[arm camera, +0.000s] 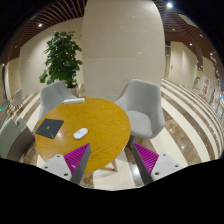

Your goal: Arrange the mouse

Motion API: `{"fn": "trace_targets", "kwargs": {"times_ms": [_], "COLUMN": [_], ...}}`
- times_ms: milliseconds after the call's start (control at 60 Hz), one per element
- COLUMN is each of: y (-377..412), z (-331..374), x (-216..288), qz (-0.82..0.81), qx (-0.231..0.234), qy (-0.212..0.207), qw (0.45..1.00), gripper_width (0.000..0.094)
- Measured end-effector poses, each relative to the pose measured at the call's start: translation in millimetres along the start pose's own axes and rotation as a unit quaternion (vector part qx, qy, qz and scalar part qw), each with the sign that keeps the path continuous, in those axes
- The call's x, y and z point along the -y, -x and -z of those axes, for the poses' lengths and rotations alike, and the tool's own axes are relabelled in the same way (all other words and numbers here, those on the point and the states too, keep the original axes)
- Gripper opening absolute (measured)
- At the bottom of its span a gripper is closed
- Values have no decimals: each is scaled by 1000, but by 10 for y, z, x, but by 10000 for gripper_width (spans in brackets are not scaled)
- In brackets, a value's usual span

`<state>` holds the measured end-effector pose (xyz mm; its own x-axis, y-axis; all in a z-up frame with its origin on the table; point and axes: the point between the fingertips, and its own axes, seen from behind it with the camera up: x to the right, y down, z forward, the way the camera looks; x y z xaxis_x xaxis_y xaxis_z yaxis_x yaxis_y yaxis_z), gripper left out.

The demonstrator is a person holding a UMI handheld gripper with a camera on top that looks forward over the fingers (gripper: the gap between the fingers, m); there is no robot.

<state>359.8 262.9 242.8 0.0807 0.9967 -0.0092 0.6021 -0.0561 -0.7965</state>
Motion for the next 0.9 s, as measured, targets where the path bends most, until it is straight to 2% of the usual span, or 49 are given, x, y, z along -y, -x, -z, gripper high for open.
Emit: {"fn": "trace_targets", "kwargs": {"times_ms": [150,450,733,900], "y": [385,1305,1961,2129], "z": [-135,-589,-1236,-1852], "x": [66,-221,-486,-555], "qz": [6,36,31,43], "qx": [26,67,87,74], "qy": [12,16,-11,-9], "qw": [1000,997,996,996], "gripper_width": [870,869,869,871]}}
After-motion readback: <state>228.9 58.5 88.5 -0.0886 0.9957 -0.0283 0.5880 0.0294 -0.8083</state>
